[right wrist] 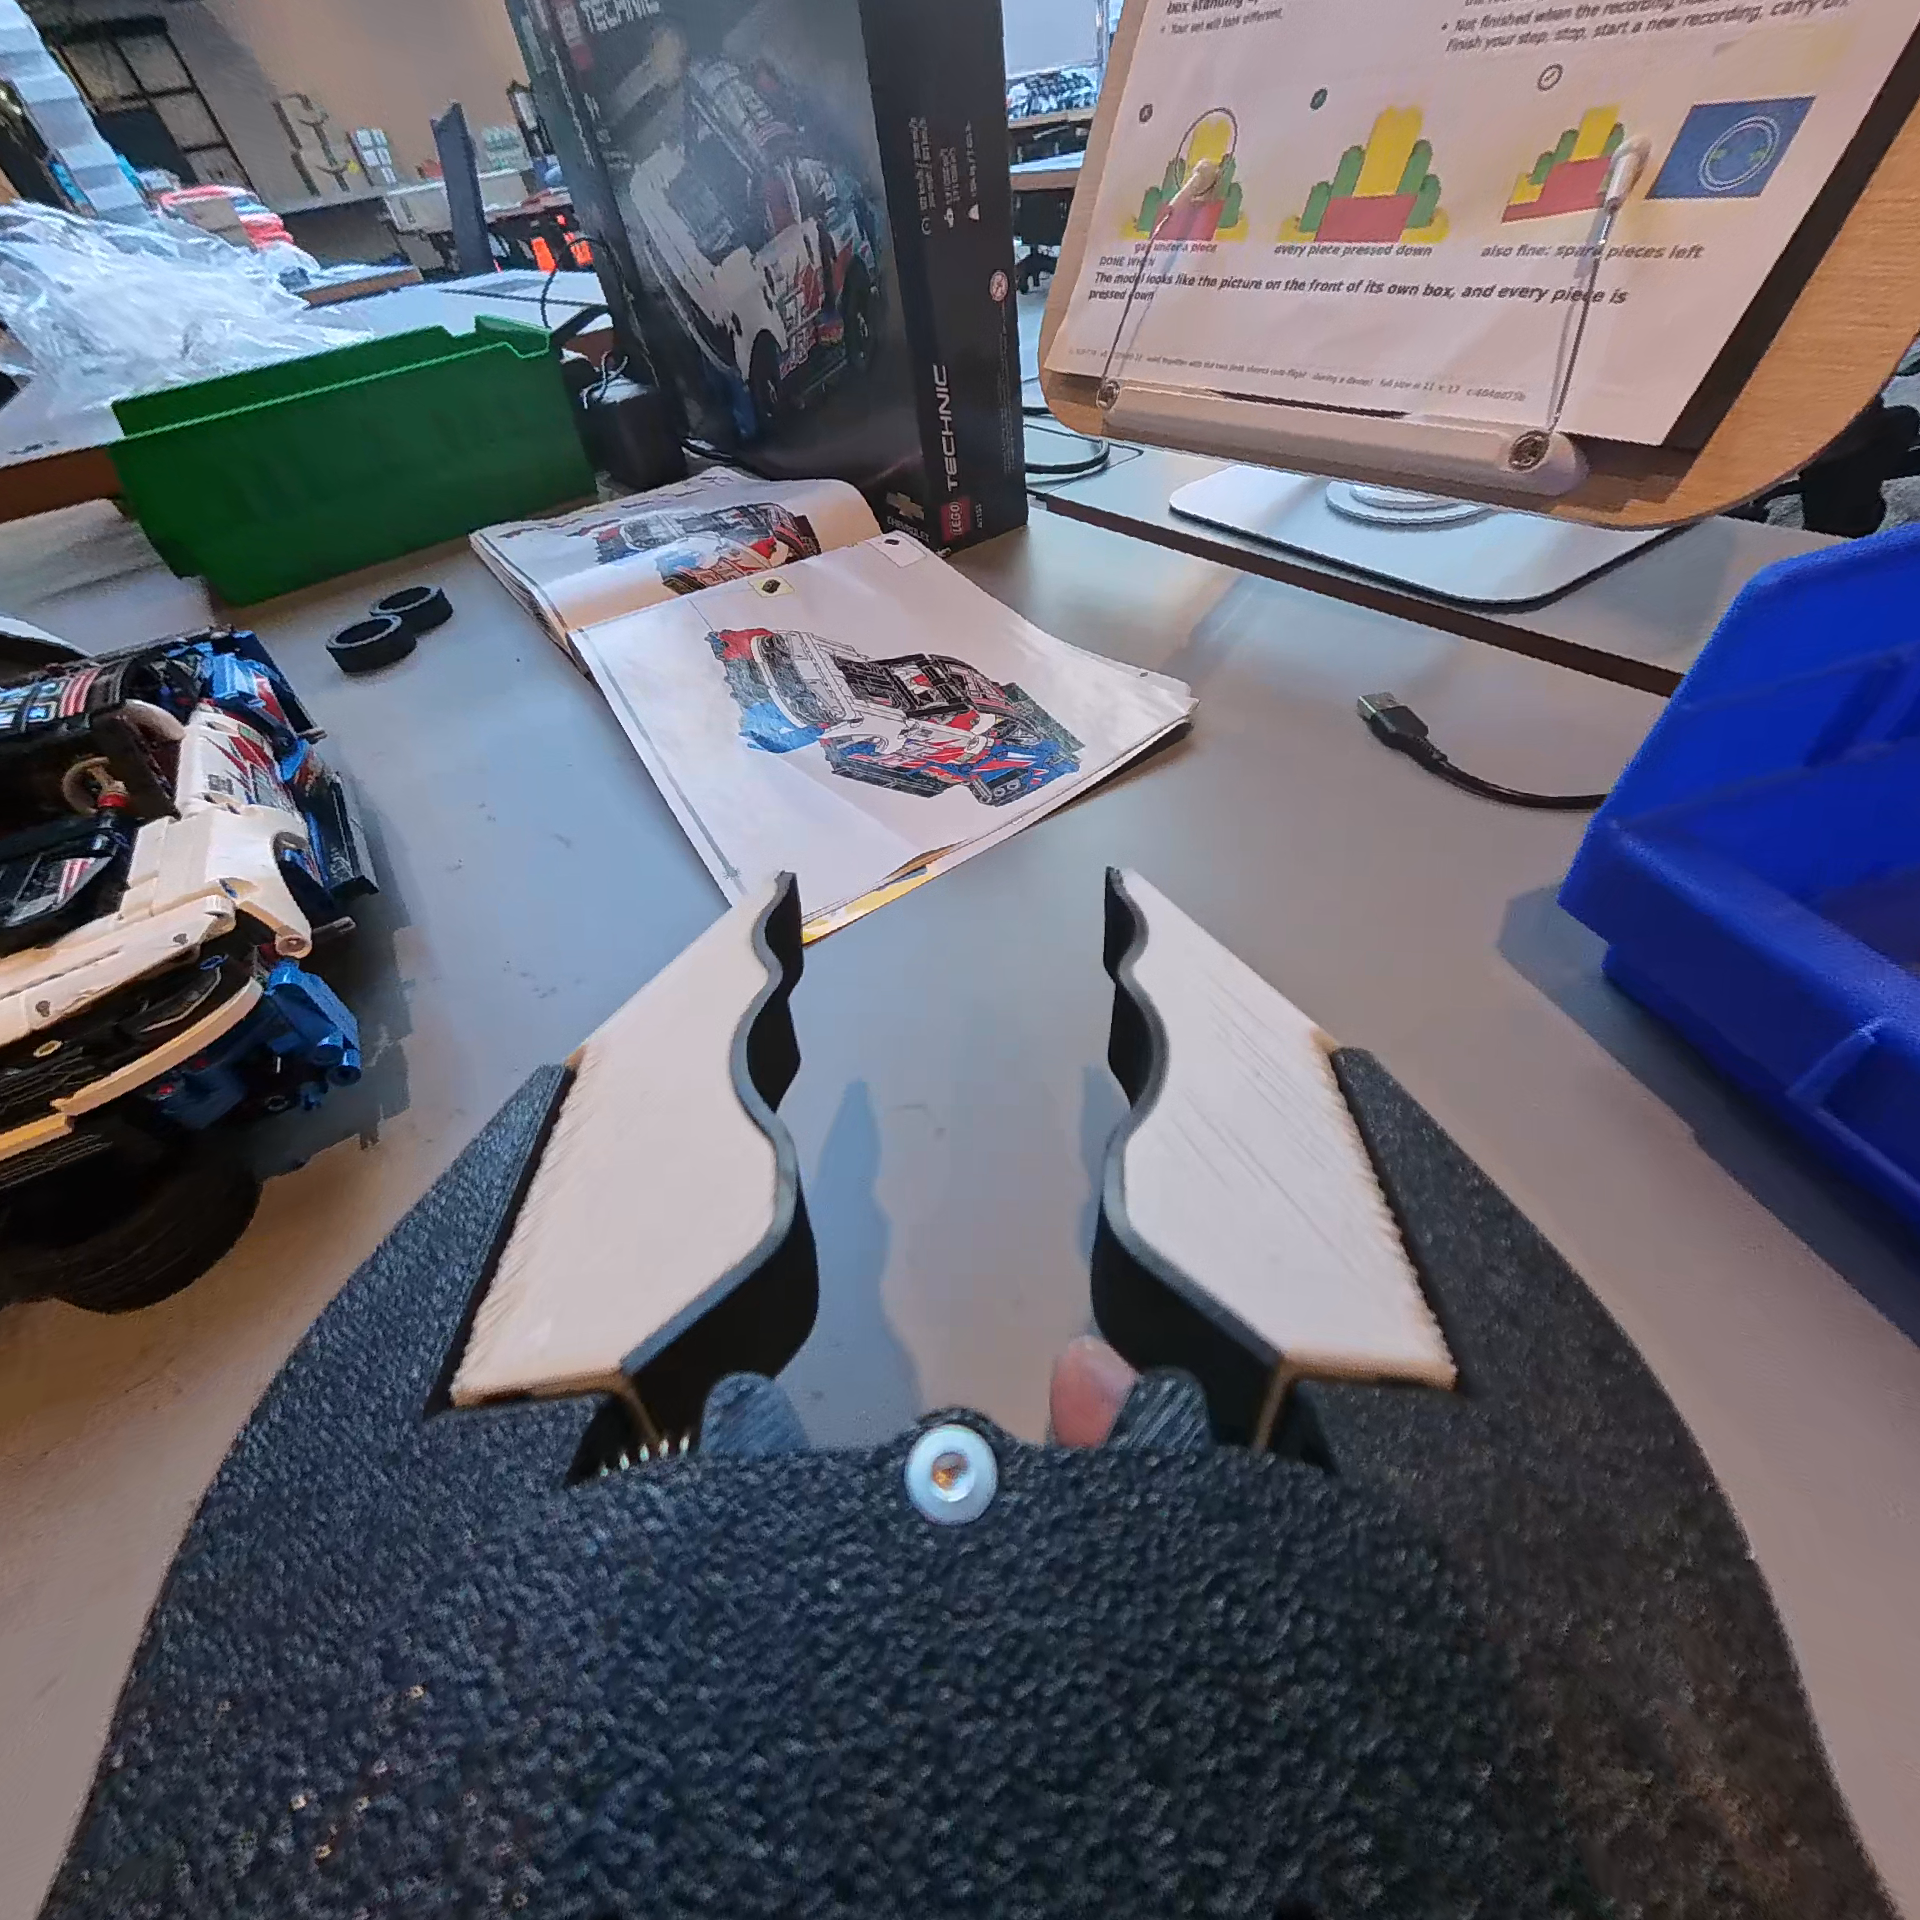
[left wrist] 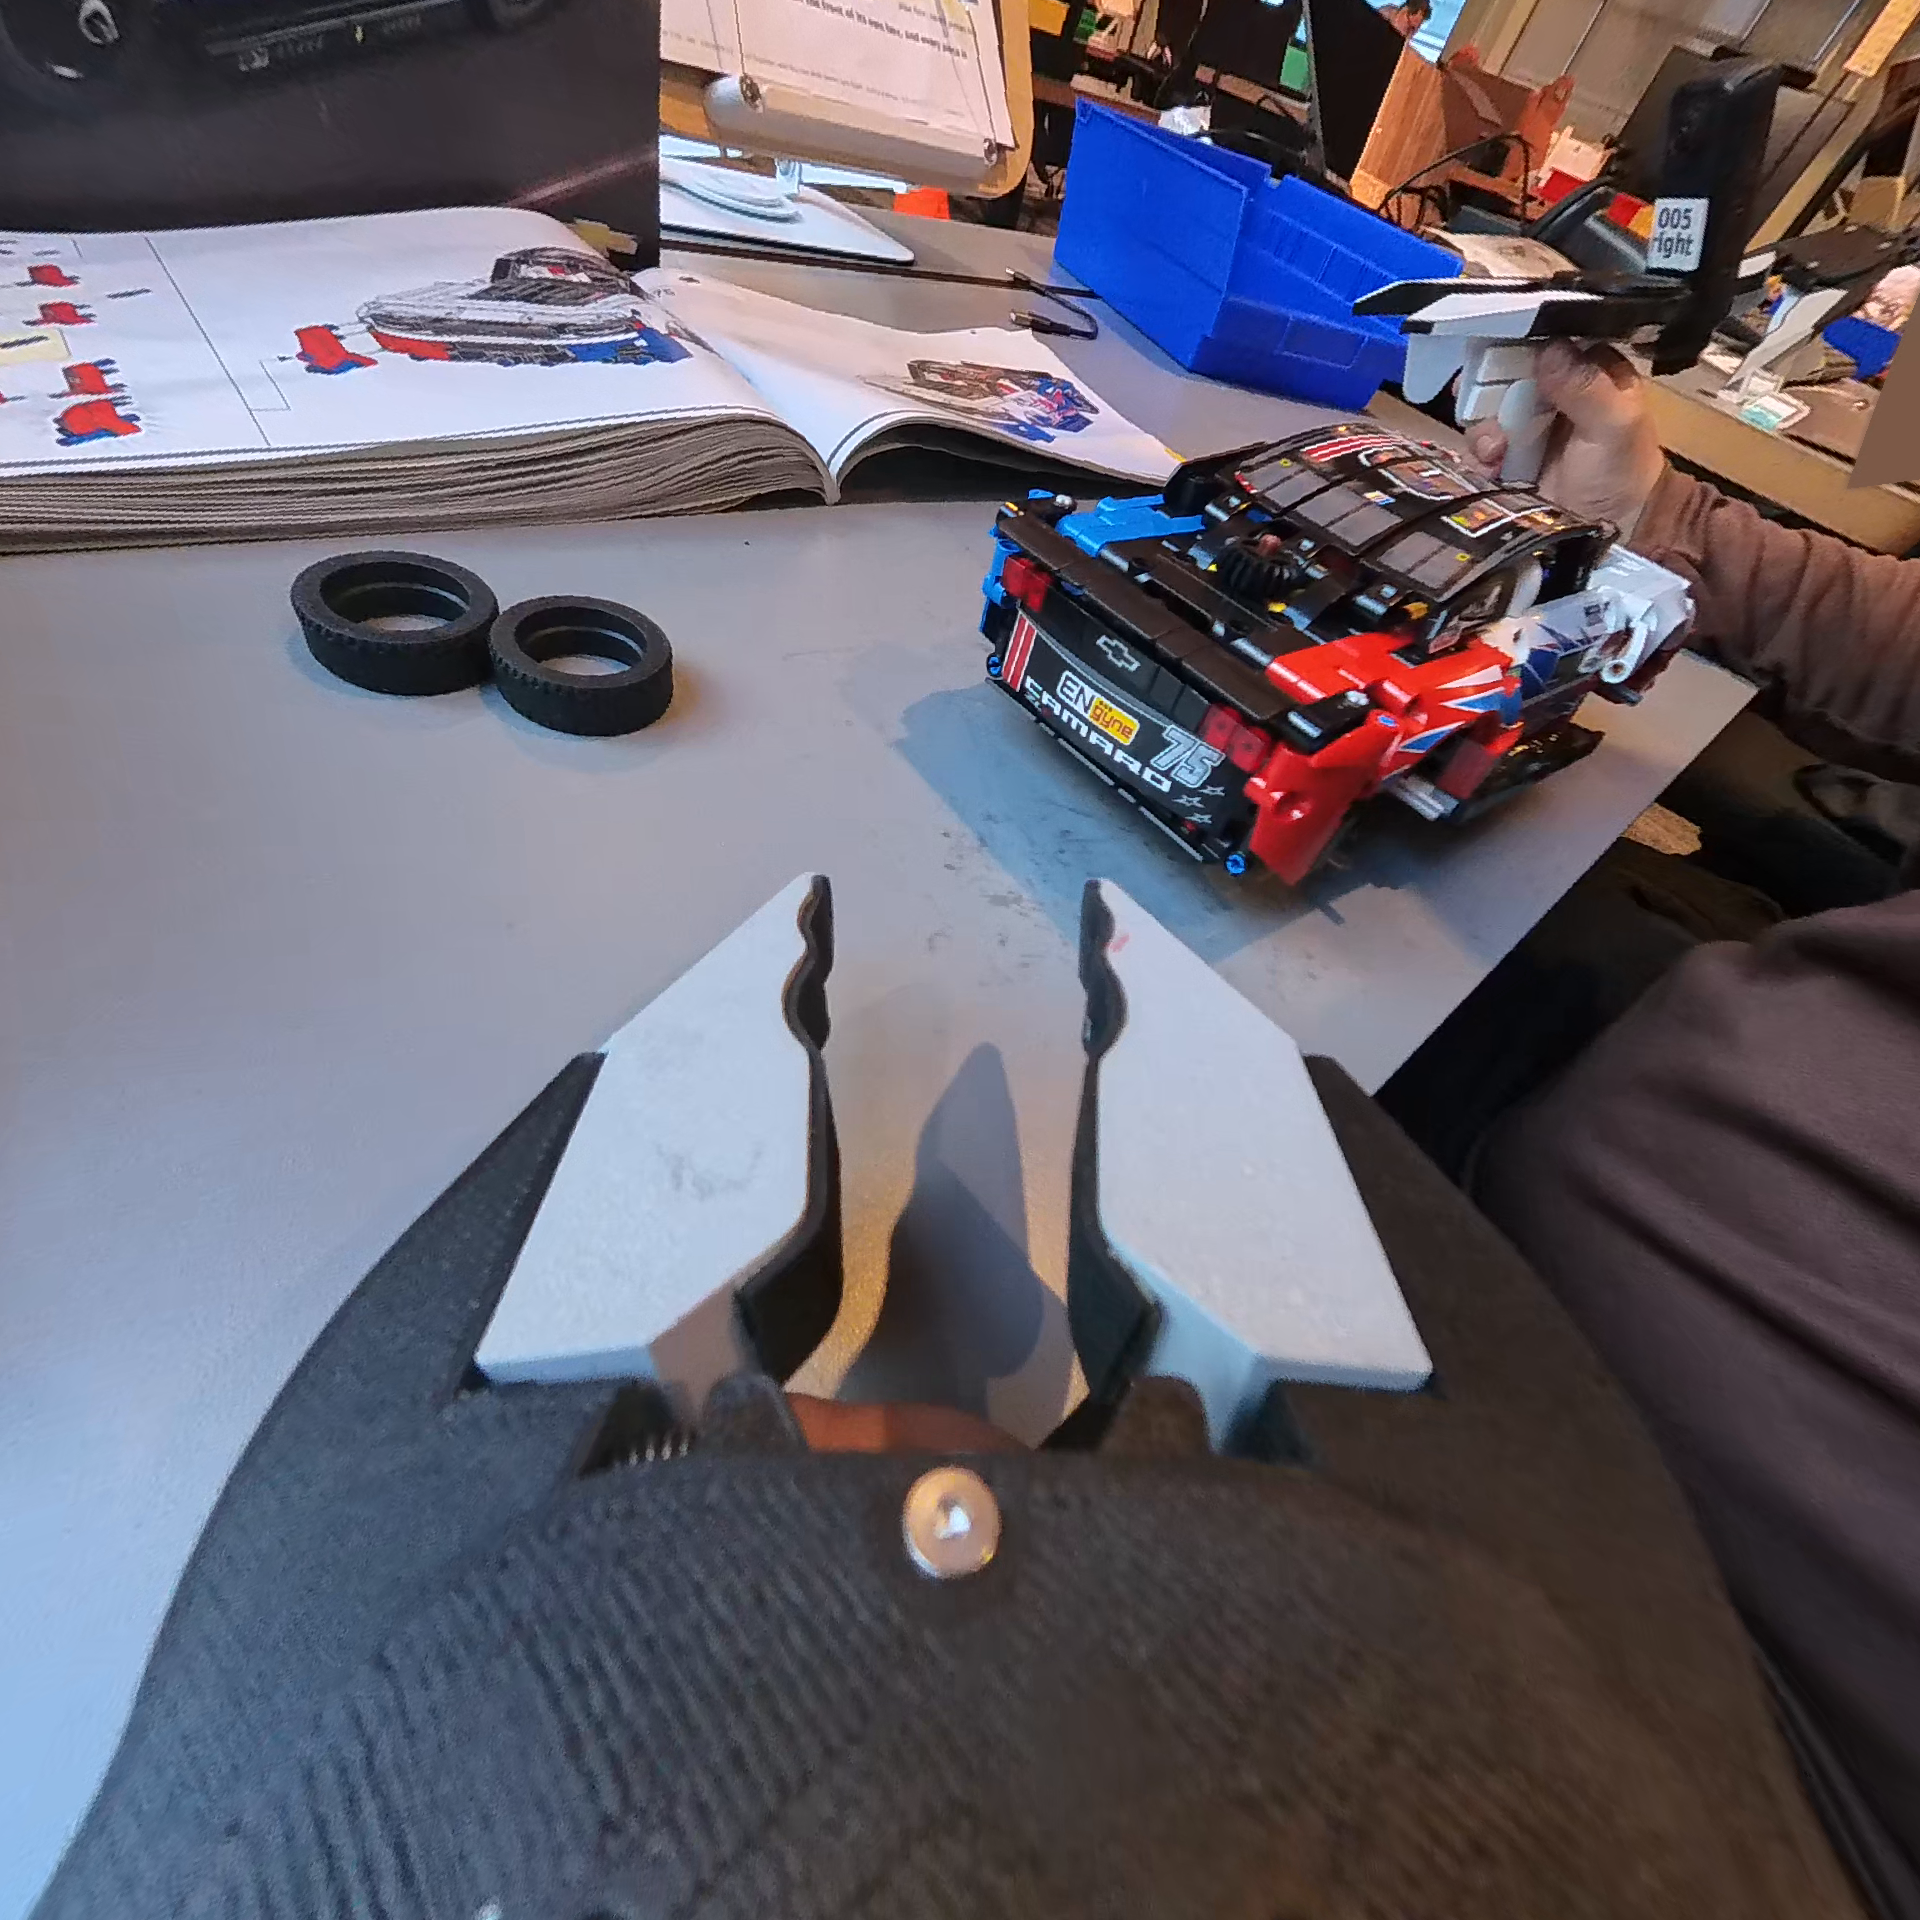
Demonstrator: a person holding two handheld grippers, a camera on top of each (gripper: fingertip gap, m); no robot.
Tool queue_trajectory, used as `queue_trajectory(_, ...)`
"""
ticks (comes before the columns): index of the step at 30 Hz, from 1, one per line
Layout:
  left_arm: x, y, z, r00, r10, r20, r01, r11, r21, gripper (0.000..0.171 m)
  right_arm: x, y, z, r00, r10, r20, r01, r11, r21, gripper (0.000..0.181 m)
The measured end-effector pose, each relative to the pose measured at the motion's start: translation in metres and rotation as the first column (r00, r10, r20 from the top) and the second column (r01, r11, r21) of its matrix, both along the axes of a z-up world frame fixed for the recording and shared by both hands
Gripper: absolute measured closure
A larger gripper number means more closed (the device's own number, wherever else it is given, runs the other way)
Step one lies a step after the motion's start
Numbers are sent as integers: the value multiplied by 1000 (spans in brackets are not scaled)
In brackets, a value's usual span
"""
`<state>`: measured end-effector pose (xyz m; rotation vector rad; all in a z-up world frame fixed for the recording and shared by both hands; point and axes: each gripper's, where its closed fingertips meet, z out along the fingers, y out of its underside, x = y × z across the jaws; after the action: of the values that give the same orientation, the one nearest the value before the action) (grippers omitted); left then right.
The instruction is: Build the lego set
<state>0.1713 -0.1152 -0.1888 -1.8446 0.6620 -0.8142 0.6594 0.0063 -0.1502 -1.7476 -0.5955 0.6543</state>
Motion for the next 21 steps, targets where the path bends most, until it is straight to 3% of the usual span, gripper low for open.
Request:
queue_trajectory(10, 0, 0, 0, 1000, -4, 7, 4, 1000, -12, 125, -2, -1, 0, 1000, 15, 3, -15, 1000, -5, 125)
queue_trajectory(14, 4, -2, 4, 998, -69, -15, 67, 994, -89, 108, -1, 0, 0, 1000, 11, 5, -11, 1000, -3, 125)
queue_trajectory(15, 9, 1, 18, 996, -89, -11, 87, 992, -86, 105, -1, 0, 0, 1000, 9, 4, -9, 1000, -4, 125)
queue_trajectory(18, 39, 41, 95, 997, -29, -67, 31, 999, 29, 93, 0, 1, 0, 1000, 0, 2, 0, 1000, -3, 125)
queue_trajectory(21, 115, 80, 138, 961, -126, -246, 125, 992, -19, 75, 0, 0, 0, 1000, -2, 5, 2, 1000, 2, 125)
